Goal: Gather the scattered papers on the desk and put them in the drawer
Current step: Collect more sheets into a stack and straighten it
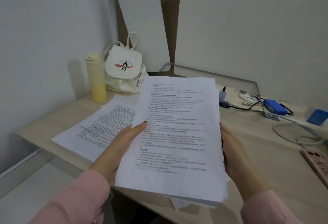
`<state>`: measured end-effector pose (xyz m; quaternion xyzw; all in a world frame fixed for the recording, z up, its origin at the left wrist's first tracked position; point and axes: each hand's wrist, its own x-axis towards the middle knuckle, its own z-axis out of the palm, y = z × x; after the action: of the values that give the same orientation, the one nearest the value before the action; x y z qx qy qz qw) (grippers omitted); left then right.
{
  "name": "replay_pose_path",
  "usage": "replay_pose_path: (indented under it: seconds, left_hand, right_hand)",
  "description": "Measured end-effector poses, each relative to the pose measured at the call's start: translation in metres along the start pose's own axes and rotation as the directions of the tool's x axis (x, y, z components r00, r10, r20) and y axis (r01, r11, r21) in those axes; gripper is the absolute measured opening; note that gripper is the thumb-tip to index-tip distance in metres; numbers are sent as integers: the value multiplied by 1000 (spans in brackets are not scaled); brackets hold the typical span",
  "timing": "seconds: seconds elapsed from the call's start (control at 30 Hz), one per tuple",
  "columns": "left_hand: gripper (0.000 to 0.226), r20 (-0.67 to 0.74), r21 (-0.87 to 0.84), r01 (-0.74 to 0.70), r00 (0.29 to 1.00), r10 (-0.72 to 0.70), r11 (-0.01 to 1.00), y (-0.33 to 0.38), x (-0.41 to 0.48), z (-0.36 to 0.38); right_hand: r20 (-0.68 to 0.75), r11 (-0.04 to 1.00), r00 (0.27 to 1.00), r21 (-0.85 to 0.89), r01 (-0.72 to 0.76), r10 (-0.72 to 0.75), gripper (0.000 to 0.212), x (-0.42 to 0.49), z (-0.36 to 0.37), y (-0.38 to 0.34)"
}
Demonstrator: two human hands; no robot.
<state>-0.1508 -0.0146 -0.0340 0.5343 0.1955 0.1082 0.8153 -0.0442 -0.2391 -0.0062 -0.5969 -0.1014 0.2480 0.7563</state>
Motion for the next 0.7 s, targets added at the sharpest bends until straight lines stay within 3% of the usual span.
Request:
replay_pose_path:
  seconds: [0.13, 0.2, 0.27, 0.47, 0.57, 0.7]
  left_hand:
    - [26, -93, 149, -50, 994, 65, 987, 8, 5, -24]
    - [33, -140, 298, -53, 985, 99, 953, 18, 11, -43]
    - [40, -164, 452, -46, 977, 134, 891, 31, 17, -64]
    - [64, -32, 741, -80, 988, 154, 667, 87, 51, -127]
    - [69, -20, 800, -70, 989, 143, 596, 96, 73, -160]
    - [59, -140, 775, 34, 983, 119, 631, 89, 100, -185]
  right_hand:
    - [-43, 989, 991, 81, -127, 130, 36, 16, 25, 13]
    - [-13, 989, 988, 10, -151, 151, 28, 28, 43, 25]
    - [2, 984, 988, -87, -155, 156, 36, 43, 64, 38]
    - [79, 983, 984, -104, -153, 161, 40, 82, 134, 70]
    - [101, 964, 964, -132, -232, 246, 46, 97, 159, 91]
    - [92, 931, 939, -194, -310, 332, 43, 112, 176, 115]
